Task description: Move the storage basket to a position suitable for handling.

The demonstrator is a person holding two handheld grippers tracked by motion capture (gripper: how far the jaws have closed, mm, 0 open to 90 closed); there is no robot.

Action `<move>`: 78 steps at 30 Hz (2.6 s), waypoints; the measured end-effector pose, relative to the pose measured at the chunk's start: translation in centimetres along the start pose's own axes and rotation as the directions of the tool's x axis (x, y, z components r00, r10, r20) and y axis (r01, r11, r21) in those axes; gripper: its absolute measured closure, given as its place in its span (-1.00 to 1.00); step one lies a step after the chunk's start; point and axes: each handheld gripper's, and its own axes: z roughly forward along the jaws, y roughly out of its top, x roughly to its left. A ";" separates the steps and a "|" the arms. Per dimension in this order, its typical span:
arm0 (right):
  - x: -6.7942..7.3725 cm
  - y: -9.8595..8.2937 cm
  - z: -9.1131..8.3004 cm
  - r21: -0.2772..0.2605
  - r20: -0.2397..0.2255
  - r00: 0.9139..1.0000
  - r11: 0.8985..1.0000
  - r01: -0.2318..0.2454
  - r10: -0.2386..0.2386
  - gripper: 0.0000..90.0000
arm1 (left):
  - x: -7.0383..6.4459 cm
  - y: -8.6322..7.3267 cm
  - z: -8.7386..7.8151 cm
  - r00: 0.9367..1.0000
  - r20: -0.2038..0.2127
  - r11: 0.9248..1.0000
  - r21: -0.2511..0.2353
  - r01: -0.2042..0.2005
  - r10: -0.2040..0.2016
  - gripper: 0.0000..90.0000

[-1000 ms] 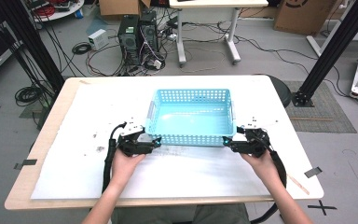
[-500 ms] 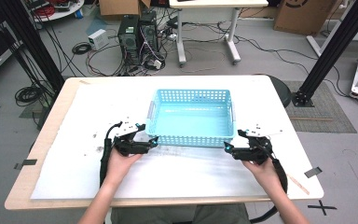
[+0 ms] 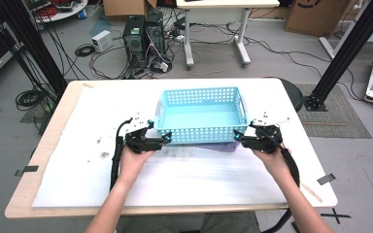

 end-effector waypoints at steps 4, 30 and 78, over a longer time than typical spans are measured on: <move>-0.8 1.0 -0.1 -0.004 0.026 1.000 1.000 0.018 -0.018 -0.09 | 0.3 0.9 0.7 1.000 -0.007 1.000 -0.006 0.001 -0.001 -0.41; -7.4 1.7 8.2 0.017 0.115 0.989 0.995 -0.096 0.094 -0.10 | 5.1 3.7 9.6 0.992 -0.115 0.991 0.131 -0.035 0.050 -0.48; -0.8 -4.6 6.7 0.223 0.086 0.957 0.931 -0.290 0.277 0.18 | -2.4 -1.0 7.8 0.980 -0.162 0.922 0.349 0.166 -0.116 0.20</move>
